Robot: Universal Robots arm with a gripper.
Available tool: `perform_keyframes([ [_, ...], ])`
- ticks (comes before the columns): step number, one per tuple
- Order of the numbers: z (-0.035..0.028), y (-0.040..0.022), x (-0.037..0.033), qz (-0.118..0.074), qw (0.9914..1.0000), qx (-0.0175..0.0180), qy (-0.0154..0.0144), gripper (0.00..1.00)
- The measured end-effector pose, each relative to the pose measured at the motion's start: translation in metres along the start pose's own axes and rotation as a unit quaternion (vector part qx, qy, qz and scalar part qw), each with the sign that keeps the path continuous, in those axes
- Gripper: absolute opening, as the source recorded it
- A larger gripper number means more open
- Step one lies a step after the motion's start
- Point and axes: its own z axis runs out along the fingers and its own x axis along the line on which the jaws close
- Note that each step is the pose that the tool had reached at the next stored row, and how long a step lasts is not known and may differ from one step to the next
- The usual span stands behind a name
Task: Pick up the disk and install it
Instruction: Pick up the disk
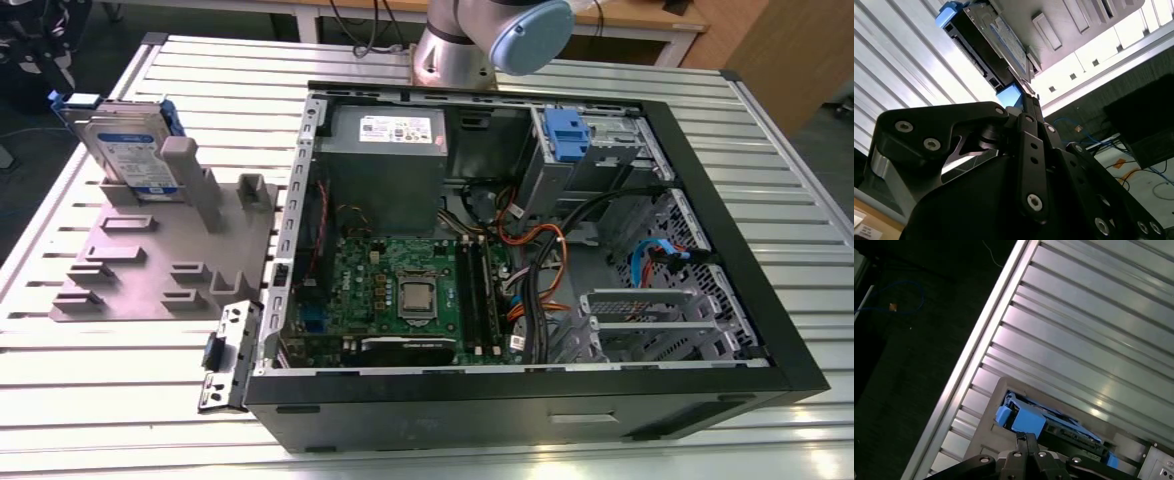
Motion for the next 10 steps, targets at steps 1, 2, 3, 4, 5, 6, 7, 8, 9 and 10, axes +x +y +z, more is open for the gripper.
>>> perform_keyframes([
  [1, 0.0, 0.0, 0.0, -0.003, 1.0, 0.0, 0.0001, 0.11],
  [2, 0.0, 0.0, 0.0, -0.005, 0.99998, -0.0001, 0.0002, 0.11],
  [3, 0.0, 0.0, 0.0, -0.008, 0.99997, -0.0002, 0.0003, 0.11],
  [4, 0.0, 0.0, 0.0, -0.011, 0.99994, -0.0002, 0.0005, 0.11],
  [5, 0.0, 0.0, 0.0, -0.013, 0.99991, -0.0003, 0.0006, 0.11],
  [6, 0.0, 0.0, 0.0, -0.015, 0.99988, -0.0003, 0.0007, 0.11],
  [7, 0.0, 0.0, 0.0, -0.017, 0.99985, -0.0004, 0.0008, 0.11],
  [8, 0.0, 0.0, 0.0, -0.02, 0.9998, -0.0004, 0.0009, 0.11],
  [9, 0.0, 0.0, 0.0, -0.022, 0.99975, -0.0005, 0.001, 0.11],
  [10, 0.0, 0.0, 0.0, -0.024, 0.99971, -0.0005, 0.001, 0.11],
])
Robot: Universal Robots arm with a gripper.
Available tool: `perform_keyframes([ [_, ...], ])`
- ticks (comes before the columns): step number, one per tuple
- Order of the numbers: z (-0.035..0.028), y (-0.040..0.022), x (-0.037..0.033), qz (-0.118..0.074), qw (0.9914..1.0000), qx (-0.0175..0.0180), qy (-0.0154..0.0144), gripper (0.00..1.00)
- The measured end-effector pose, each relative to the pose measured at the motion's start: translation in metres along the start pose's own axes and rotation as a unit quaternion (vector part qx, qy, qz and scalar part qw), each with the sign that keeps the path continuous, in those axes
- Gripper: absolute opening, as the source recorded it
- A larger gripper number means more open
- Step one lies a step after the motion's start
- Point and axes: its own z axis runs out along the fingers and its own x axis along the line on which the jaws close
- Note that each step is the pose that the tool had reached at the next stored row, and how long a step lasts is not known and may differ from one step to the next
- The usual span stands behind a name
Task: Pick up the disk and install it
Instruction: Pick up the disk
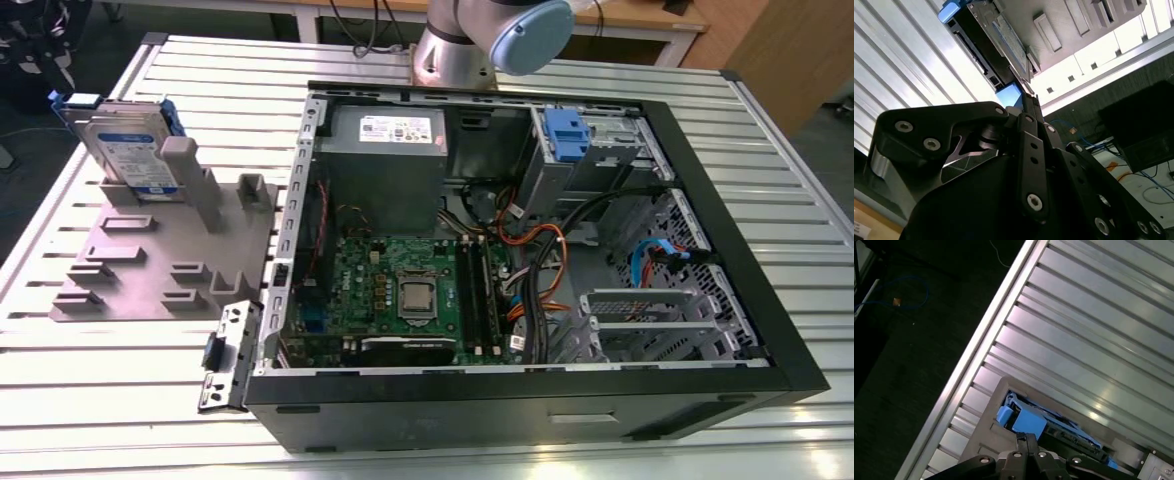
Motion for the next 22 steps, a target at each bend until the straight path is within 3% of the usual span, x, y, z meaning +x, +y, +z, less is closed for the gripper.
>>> perform_keyframes([
  [22, 0.0, -0.0001, 0.0001, -0.012, 0.99993, -0.0003, 0.0005, 0.11],
])
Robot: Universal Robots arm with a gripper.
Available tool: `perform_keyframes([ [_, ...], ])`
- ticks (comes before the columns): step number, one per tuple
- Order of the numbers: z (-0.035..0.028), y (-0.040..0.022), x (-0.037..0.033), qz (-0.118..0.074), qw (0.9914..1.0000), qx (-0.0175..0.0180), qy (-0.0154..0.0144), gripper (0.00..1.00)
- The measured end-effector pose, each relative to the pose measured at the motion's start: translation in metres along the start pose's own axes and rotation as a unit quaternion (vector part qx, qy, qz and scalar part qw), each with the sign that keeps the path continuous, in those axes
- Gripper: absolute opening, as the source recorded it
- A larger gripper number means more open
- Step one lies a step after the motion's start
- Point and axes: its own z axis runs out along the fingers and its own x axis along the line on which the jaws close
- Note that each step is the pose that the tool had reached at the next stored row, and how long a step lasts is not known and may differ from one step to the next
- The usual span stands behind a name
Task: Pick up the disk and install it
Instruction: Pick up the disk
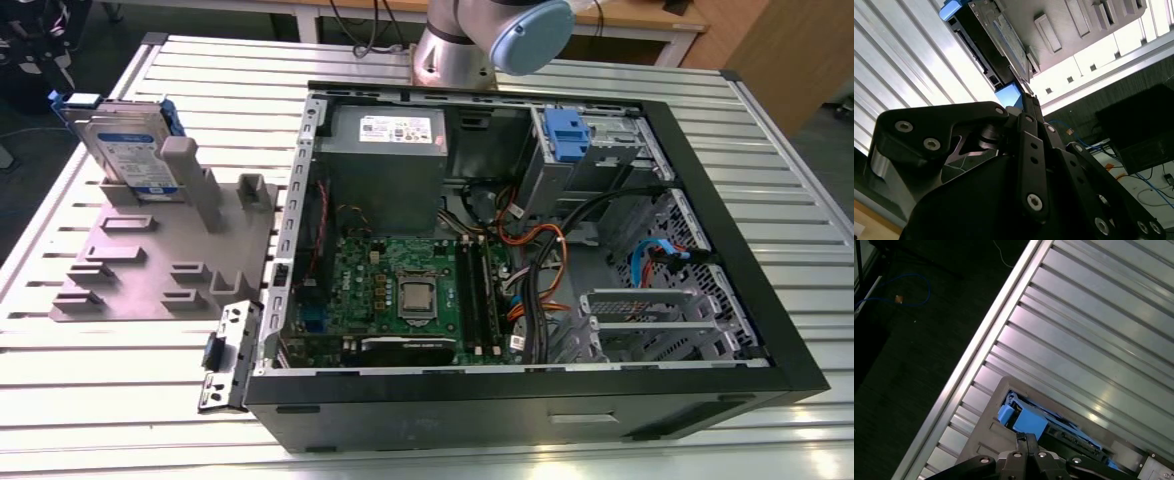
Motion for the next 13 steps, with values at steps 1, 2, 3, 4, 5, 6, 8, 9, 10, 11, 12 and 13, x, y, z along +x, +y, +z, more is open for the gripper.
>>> perform_keyframes([
  [1, 0.0, 0.0, 0.0, 0.0, 1.0, 0.0, 0.0, 0.11],
  [2, 0.0, 0.0, 0.0, 0.0, 1.0, 0.0, 0.0, 0.11],
  [3, 0.0, 0.0, 0.0, 0.0, 1.0, 0.0, 0.0, 0.11],
  [4, 0.0, 0.0, 0.0, 0.0, 1.0, 0.0, 0.0, 0.11],
  [5, 0.0, 0.0, 0.0, 0.0, 1.0, 0.0, 0.0, 0.11],
  [6, 0.0, 0.0, 0.0, 0.0, 1.0, 0.0, 0.0, 0.11],
  [8, 0.0, 0.0, 0.0, -0.004, 0.99999, -0.0001, 0.0002, 0.11],
  [9, 0.0, 0.0, 0.0, -0.007, 0.99998, -0.0001, 0.0003, 0.11],
  [10, 0.0001, 0.0, 0.0, -0.012, 0.99993, -0.0003, 0.0005, 0.11],
  [11, 0.0001, 0.0, 0.0, -0.017, 0.99985, -0.0004, 0.0007, 0.11],
  [12, 0.0001, 0.0, 0.0, -0.032, 0.99947, -0.0007, 0.0015, 0.11],
  [13, 0.0001, 0.0, 0.0, -0.041, 0.99917, -0.0009, 0.0018, 0.11],
])
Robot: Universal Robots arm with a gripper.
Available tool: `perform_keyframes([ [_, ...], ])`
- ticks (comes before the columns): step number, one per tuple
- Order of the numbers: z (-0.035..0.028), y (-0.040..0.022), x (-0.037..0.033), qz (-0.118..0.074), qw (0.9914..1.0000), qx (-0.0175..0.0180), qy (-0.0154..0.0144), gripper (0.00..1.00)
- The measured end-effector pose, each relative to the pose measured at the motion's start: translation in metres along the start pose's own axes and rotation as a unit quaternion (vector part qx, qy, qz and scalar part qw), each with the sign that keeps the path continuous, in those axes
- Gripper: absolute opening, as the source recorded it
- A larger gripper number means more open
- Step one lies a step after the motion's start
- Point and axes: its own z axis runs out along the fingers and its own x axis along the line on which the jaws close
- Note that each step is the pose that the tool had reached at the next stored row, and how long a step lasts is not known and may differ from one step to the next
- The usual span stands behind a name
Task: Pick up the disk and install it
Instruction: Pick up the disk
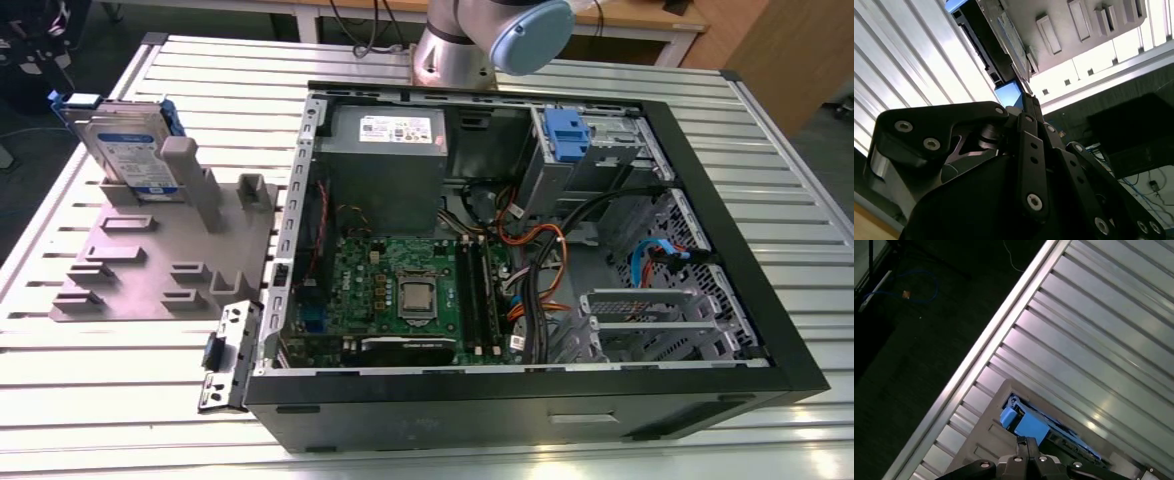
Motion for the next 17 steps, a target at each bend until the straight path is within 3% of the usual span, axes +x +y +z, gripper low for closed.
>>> perform_keyframes([
  [3, 0.0, 0.0, 0.0, -0.024, 0.99971, -0.0005, 0.0011, 0.11],
  [9, 0.0, 0.0, 0.0, -0.06, 0.99819, -0.0013, 0.0027, 0.11],
  [13, 0.0, 0.0, 0.0, -0.076, 0.99713, -0.0017, 0.0034, 0.11],
  [17, 0.0, 0.0, 0.0, -0.079, 0.99684, -0.0018, 0.0036, 0.11],
])
